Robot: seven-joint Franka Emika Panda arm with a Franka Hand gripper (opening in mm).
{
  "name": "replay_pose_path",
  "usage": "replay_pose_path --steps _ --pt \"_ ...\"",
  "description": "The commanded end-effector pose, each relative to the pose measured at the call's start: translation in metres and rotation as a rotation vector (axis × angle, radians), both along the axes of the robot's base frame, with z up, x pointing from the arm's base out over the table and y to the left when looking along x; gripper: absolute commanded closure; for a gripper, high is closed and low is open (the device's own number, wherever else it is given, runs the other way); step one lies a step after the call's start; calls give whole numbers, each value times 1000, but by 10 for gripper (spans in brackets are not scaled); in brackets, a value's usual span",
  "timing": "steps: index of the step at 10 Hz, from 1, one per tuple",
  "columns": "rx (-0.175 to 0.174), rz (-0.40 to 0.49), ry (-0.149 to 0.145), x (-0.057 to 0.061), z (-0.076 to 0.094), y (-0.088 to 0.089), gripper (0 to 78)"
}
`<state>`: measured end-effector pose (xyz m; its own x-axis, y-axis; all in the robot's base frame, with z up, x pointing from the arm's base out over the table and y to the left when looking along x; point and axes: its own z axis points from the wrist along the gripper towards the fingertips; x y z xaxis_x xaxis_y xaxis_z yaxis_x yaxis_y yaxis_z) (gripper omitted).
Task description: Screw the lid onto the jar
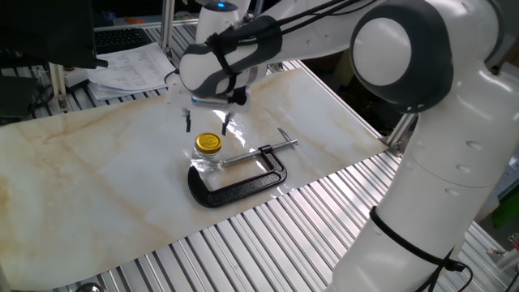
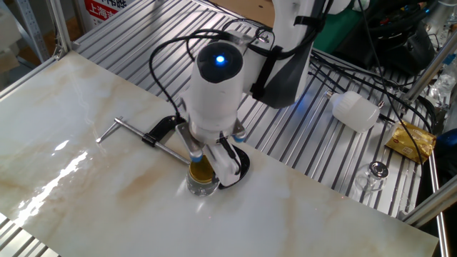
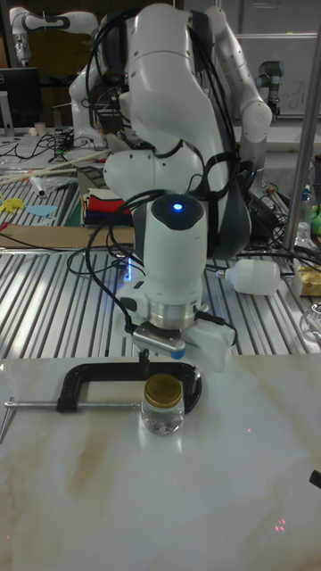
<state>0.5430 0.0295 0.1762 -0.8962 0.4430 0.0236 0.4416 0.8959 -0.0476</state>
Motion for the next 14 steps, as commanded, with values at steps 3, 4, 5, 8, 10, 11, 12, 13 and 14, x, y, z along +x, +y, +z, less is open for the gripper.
replay_pose_path --steps 3,4,5,8,10,11,12,13,14 --pt "-85 295 48 21 -5 12 2" --pt "-120 323 57 18 -7 13 2" --pt "-121 335 59 15 -9 15 2" --pt "-131 381 67 4 -13 14 2" --pt "-113 433 68 2 -11 3 2" --pt "-86 438 62 2 -10 -5 2" --pt "-60 436 56 1 -12 -8 2" --pt "-60 443 55 0 -13 -8 2" --pt "-47 441 48 -2 -15 -6 2"
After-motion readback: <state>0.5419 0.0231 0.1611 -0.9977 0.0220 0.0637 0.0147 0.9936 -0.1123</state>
